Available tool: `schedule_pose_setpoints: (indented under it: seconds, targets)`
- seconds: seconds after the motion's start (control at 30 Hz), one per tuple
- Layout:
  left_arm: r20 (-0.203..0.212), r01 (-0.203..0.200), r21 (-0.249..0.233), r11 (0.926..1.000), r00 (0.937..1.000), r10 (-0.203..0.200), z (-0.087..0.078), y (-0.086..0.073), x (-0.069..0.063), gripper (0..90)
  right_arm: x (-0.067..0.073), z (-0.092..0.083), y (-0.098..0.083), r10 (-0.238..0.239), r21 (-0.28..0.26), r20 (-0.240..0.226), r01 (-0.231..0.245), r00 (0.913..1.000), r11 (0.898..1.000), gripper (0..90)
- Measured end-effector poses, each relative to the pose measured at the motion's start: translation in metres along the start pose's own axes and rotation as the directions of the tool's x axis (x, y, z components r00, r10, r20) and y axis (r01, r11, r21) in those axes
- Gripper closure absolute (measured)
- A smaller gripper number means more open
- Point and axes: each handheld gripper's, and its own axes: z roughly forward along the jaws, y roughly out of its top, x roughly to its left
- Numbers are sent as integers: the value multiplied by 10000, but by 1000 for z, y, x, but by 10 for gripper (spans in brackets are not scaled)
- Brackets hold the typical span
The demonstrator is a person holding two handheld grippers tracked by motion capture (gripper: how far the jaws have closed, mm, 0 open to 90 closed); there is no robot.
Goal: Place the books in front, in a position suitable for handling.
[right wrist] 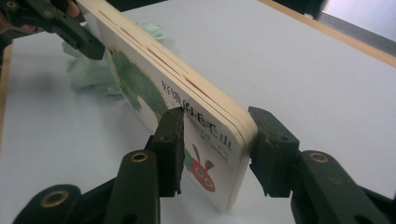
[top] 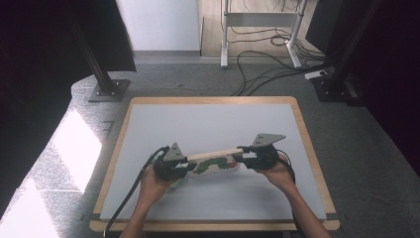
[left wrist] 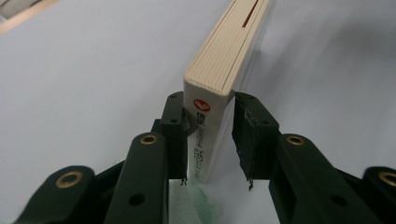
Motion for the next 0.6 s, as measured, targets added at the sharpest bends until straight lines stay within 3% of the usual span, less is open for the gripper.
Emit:
schedule_pose_setpoints:
  seconds: [0.17, 0.23, 0.33, 0.37, 0.43, 0.5, 0.6]
  targets:
    - [-8, -32, 22, 10000, 10000, 32, 3, 5, 5, 640, -2, -2, -1, 307, -11, -12, -307, 9995, 9995, 584]
    - [-46, 173, 176, 9997, 9998, -172, 6, 2, 6, 623, 0, -3, -2, 431, -15, -131, -432, 9990, 9991, 583]
    - [-41, 321, 40, 9995, 9995, -321, 5, 0, 4, 602, 4, -2, -1, 572, 73, -85, -571, 9983, 9983, 567]
    - [117, 546, -53, 9985, 9984, -546, 4, -1, 4, 597, 5, -3, 0, 606, 119, -69, -605, 9981, 9981, 558]
    - [184, 628, -95, 9980, 9979, -626, 4, -2, 3, 583, 7, -3, 0, 678, 136, -39, -678, 9977, 9976, 549]
    - [563, 1038, -310, 9941, 9932, -1020, 1, -4, 3, 564, 10, -3, -2, 738, 270, 38, -739, 9973, 9969, 523]
    - [686, 1133, -402, 9927, 9915, -1104, 0, -6, 0, 537, 13, -5, -4, 824, 313, 91, -826, 9966, 9961, 505]
